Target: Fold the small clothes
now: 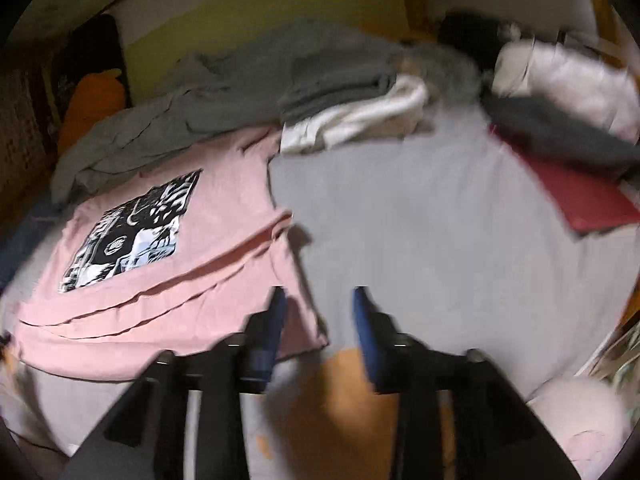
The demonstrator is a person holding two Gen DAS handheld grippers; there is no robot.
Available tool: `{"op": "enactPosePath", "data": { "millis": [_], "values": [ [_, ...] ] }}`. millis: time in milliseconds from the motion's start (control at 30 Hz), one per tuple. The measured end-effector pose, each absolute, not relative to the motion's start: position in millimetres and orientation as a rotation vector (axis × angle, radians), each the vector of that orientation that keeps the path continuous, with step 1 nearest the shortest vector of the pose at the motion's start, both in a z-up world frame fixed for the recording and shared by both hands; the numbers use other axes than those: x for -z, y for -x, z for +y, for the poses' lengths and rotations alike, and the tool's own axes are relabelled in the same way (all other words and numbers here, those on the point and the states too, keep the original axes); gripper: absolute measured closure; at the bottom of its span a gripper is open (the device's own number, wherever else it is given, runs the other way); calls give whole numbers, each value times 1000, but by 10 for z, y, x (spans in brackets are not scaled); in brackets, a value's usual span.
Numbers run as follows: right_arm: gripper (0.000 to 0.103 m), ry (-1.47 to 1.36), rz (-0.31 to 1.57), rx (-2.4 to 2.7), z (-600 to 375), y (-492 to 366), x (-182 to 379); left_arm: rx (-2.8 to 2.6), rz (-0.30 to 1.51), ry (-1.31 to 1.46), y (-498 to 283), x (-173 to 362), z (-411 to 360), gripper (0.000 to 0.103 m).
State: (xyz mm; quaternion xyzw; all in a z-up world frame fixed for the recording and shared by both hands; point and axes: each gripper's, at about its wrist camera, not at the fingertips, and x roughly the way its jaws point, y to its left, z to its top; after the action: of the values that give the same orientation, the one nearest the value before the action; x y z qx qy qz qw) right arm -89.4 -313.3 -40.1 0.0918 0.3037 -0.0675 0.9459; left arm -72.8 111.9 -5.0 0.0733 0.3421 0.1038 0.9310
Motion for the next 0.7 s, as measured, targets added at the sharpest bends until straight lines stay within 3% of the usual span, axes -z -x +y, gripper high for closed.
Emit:
{"op": "enactPosePath", "data": {
  "millis": [133,267,500,700],
  "values": [
    [62,-149,577,-18,-2976,873,164,-106,708,-131,568,-98,977,51],
    [62,-93,694,-233,-2659,600,112,55,822,-78,326,-54,781,51],
    [61,53,878,-318,-2140,416,435,100,964,-97,261,353,506,51],
    [52,140,896,-292,-2009,337,535,97,998,-137,107,447,428,49]
  ]
}}
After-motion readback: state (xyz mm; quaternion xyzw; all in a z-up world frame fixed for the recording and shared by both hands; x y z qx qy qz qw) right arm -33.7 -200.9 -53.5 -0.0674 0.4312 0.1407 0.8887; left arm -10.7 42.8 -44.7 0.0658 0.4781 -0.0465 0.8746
